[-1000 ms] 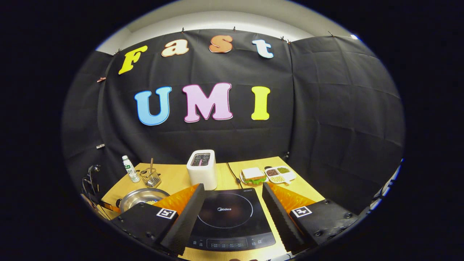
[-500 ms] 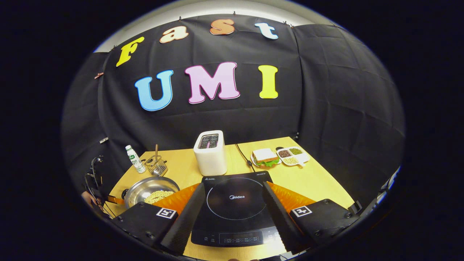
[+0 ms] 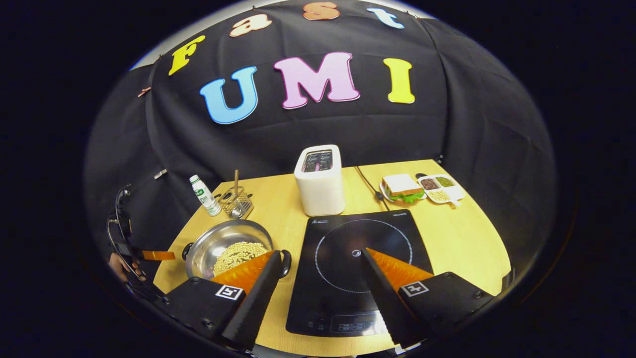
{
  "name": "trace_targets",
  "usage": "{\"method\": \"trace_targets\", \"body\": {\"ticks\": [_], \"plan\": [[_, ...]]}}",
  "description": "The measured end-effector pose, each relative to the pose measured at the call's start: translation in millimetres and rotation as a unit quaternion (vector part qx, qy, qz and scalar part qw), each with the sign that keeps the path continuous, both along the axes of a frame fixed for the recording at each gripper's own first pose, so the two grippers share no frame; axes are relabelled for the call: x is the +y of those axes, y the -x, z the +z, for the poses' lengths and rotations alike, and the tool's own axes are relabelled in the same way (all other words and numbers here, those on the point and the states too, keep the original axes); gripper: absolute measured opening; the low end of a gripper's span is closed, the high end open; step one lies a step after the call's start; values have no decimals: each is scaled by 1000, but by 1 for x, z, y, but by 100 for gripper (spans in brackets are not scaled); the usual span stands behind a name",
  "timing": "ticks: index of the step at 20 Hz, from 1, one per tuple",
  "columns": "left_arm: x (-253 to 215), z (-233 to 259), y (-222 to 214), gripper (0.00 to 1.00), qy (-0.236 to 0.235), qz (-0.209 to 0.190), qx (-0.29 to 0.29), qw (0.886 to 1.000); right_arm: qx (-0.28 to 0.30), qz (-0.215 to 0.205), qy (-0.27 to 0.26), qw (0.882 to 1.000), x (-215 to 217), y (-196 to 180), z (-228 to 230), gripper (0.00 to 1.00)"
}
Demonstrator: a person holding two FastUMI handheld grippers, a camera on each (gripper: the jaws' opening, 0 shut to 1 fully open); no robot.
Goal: First push the handle of the pot to place it horizontally, then grasp the pot with both hands and set it on the induction cooktop.
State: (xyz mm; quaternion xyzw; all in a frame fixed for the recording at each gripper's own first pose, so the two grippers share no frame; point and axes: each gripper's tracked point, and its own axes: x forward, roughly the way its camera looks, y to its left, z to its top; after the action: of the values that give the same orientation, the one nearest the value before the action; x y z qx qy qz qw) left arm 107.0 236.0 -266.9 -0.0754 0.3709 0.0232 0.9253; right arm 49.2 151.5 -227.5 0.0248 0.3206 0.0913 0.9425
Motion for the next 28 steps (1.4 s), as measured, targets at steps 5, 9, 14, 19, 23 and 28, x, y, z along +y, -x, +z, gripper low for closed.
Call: {"method": "trace_targets", "body": {"ticks": [5,9,14,19,23,28], "plan": [[-12,18,-21,96,6,-25,-56,998,76,51,-26,995,45,-9,-43,99],[-23,18,-36,96,27,-48,-73,996,120,87,-30,988,76,-16,-78,99],[-27,7,-55,95,35,-70,-76,994,168,89,-29,981,89,-20,-123,99],[-24,-10,-65,96,51,-77,-63,994,200,80,-41,976,98,-21,-149,98],[-27,-33,-65,96,67,-90,-31,993,202,83,-40,975,107,-22,-157,96],[-35,-59,-67,96,98,-100,6,990,214,83,-24,973,111,-29,-172,94]]}}
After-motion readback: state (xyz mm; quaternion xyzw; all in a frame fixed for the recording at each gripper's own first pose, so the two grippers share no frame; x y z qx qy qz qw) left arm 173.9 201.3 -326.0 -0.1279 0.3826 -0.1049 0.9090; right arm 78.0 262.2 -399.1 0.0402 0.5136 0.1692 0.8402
